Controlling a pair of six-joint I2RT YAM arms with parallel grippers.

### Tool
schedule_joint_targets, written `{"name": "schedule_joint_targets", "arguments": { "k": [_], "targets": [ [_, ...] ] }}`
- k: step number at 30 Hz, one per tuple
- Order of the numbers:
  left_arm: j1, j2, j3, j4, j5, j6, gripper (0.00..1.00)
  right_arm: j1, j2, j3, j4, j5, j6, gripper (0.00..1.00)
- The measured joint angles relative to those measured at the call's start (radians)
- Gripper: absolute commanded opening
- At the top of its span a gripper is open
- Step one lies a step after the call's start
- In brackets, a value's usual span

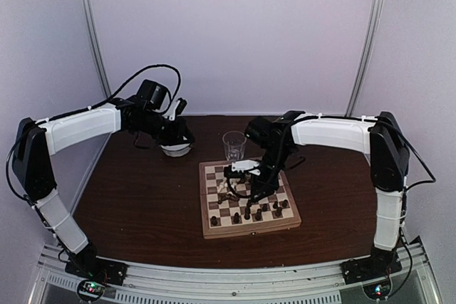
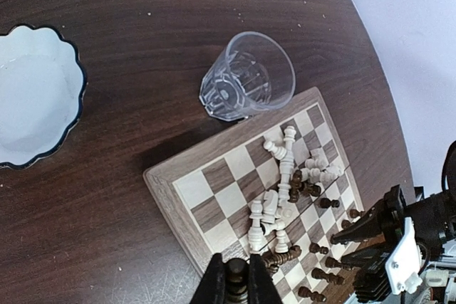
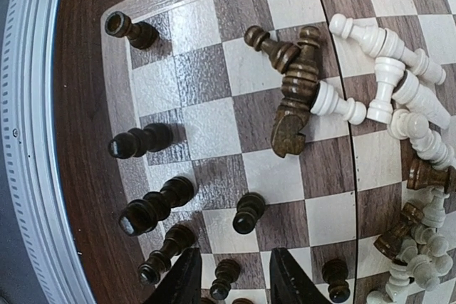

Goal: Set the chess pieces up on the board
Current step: Adjust the pawn at d7.

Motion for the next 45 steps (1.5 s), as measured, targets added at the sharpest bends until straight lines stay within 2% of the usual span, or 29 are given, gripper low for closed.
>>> {"name": "schedule_joint_targets", "arguments": {
  "k": [30, 40, 45],
  "targets": [
    [0.000, 0.000, 0.000, 0.000, 0.030, 0.000, 0.00, 0.031, 0.089, 0.085, -0.037, 0.041, 0.030, 0.32],
    [0.000, 0.000, 0.000, 0.000, 0.040, 0.000, 0.00, 0.031, 0.106, 0.086, -0.037, 0.041, 0.037, 0.26],
    [0.000, 0.000, 0.000, 0.000, 0.043, 0.000, 0.00, 0.033, 0.116, 0.086, -0.038, 0.041, 0.039, 0.15]
  ]
}}
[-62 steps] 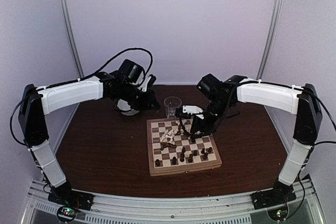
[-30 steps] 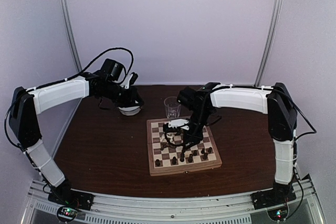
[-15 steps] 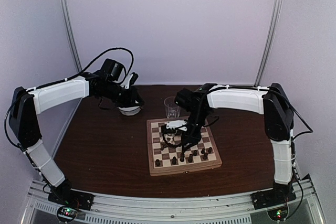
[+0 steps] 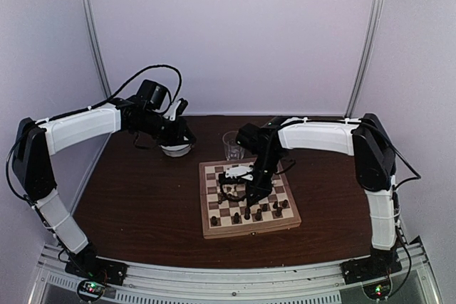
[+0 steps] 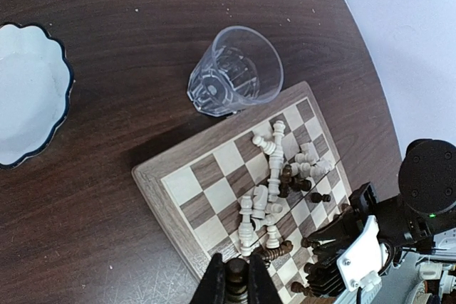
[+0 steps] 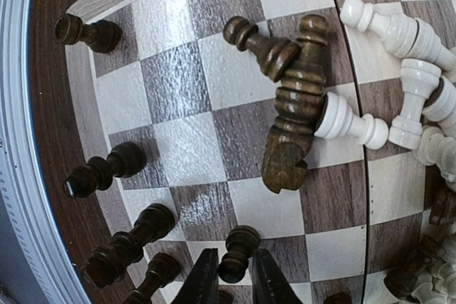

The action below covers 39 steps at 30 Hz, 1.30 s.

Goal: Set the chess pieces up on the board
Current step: Adjust the pawn at d7.

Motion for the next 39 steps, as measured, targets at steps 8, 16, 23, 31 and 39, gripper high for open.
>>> {"name": "schedule_joint_targets", "arguments": {
  "k": [8, 16, 23, 31, 39],
  "targets": [
    [0.000, 0.000, 0.000, 0.000, 0.001, 0.000, 0.00, 0.001, -0.001, 0.001, 0.000, 0.007, -0.001, 0.08],
    [0.000, 0.000, 0.000, 0.000, 0.003, 0.000, 0.00, 0.003, -0.029, -0.034, 0.007, 0.033, -0.005, 0.07],
    [0.000, 0.000, 0.000, 0.000, 0.003, 0.001, 0.00, 0.003, -0.057, -0.077, 0.018, 0.042, -0.006, 0.08],
    [0.000, 0.000, 0.000, 0.000, 0.003, 0.002, 0.00, 0.003, -0.068, -0.093, 0.021, 0.043, -0.006, 0.09],
    [0.000, 0.000, 0.000, 0.000, 0.005, 0.002, 0.00, 0.004, -0.068, -0.093, 0.020, 0.039, -0.006, 0.09]
  ]
}}
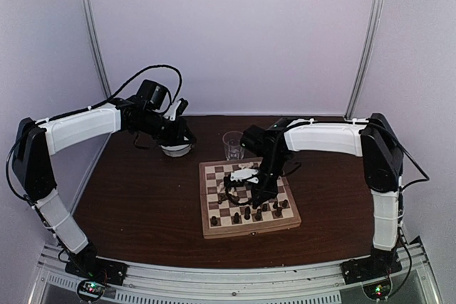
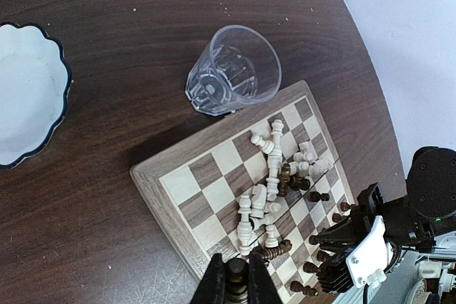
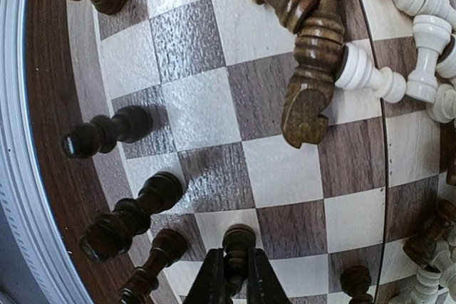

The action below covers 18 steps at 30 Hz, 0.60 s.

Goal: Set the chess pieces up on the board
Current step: Adjust the pawn at d7.

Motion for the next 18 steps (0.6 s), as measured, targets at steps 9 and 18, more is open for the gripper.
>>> {"name": "schedule_joint_targets", "arguments": {
  "k": [9, 18],
  "targets": [
    [0.000, 0.000, 0.000, 0.000, 0.003, 0.000, 0.00, 0.002, 0.000, 0.000, -0.001, -0.005, 0.000, 0.10],
    [0.000, 0.000, 0.000, 0.000, 0.013, 0.000, 0.00, 0.007, 0.000, 0.000, -0.001, -0.006, -0.003, 0.14]
  ]
}}
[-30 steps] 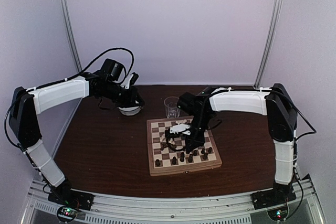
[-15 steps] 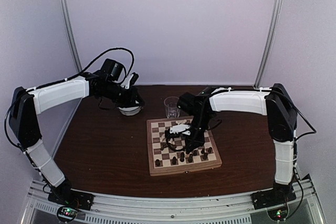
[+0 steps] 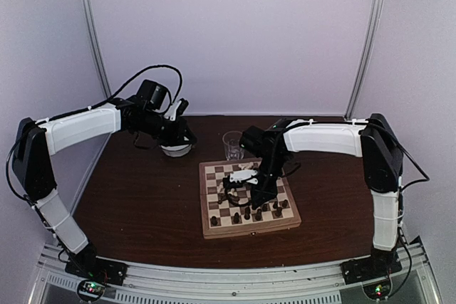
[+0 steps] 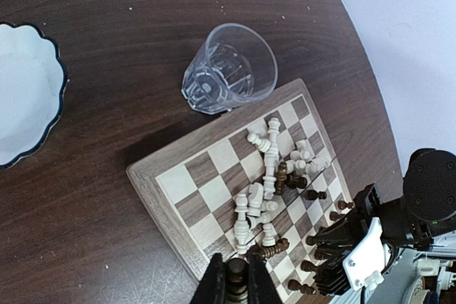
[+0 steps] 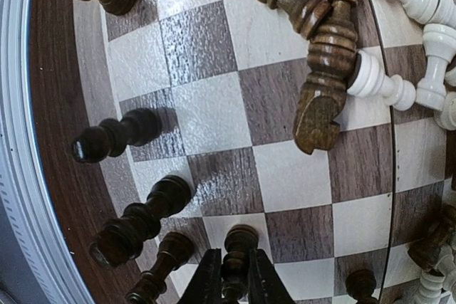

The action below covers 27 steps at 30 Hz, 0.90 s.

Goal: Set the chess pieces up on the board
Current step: Adjust the pawn at d7.

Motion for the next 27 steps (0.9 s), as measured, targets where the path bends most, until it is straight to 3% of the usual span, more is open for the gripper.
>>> {"name": "schedule_joint_targets", "arguments": {
  "k": [27],
  "targets": [
    [0.000, 0.000, 0.000, 0.000, 0.005, 0.000, 0.00, 0.000, 0.000, 0.000, -0.012, -0.016, 0.000, 0.19]
  ]
}}
